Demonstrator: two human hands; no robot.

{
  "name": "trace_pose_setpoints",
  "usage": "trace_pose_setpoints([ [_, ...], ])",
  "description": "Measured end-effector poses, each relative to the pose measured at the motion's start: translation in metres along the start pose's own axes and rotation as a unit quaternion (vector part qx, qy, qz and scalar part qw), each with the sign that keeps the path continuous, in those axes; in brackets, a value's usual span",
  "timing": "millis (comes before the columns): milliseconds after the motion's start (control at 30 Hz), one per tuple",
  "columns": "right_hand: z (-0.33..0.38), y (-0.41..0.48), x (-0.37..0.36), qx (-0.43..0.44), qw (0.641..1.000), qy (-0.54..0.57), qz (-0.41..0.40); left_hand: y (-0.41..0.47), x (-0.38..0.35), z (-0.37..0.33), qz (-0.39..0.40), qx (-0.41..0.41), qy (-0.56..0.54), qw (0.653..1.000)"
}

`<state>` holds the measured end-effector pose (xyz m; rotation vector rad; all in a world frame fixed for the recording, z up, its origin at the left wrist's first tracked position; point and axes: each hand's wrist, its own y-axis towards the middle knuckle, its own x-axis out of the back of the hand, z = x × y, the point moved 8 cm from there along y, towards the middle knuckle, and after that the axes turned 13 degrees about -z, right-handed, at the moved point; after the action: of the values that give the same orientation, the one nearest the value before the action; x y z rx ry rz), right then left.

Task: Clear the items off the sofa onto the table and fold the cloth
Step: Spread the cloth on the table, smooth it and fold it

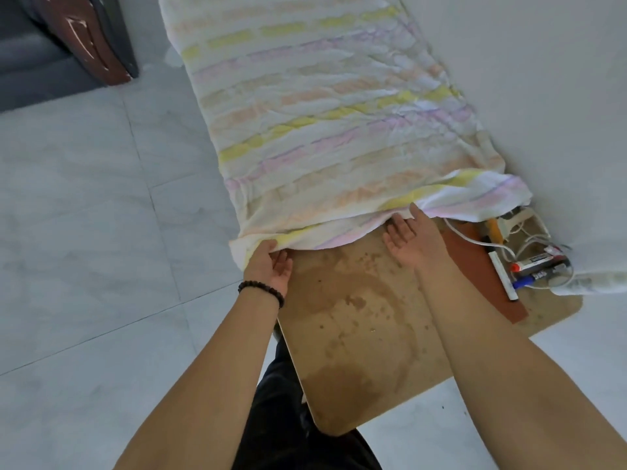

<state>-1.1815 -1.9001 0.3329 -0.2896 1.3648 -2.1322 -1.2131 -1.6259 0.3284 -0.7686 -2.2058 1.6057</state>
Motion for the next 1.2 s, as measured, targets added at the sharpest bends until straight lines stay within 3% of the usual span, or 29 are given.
trace_pose_setpoints([
  [233,0.027,-0.024,-0.018,0.004,0.991,0.131,0.035,-0.043,0.031,-0.026,0.088,-0.007,-0.165,0.982],
  [367,0.040,-0.038,0.004,0.047,0.979,0.192,0.043,-0.053,0.065,-0.022,0.063,-0.014,-0.142,0.988],
  [500,0.043,-0.046,0.041,0.086,0.991,0.092,0.038,-0.052,0.101,0.001,-0.013,0.010,-0.051,0.999],
  [567,0.039,-0.049,0.059,0.058,0.997,0.046,0.008,-0.053,0.108,0.017,0.008,0.070,-0.059,0.996],
  [667,0.029,-0.057,0.071,0.041,0.998,-0.026,0.026,-0.054,0.111,0.037,0.048,0.119,-0.043,0.991],
  [767,0.014,-0.056,0.086,0.045,0.995,-0.085,0.002,-0.037,0.124,0.036,0.005,0.052,-0.016,0.998],
  [867,0.003,-0.046,0.107,0.066,0.987,-0.135,-0.053,-0.017,0.148,0.024,-0.095,-0.044,0.023,0.994],
  [1000,-0.007,-0.035,0.129,0.065,0.969,-0.219,-0.098,-0.014,0.167,0.041,-0.187,-0.018,0.127,0.974],
  [1200,0.036,-0.018,0.126,0.156,0.953,-0.221,-0.138,-0.006,0.130,0.078,-0.070,0.076,0.260,0.960],
])
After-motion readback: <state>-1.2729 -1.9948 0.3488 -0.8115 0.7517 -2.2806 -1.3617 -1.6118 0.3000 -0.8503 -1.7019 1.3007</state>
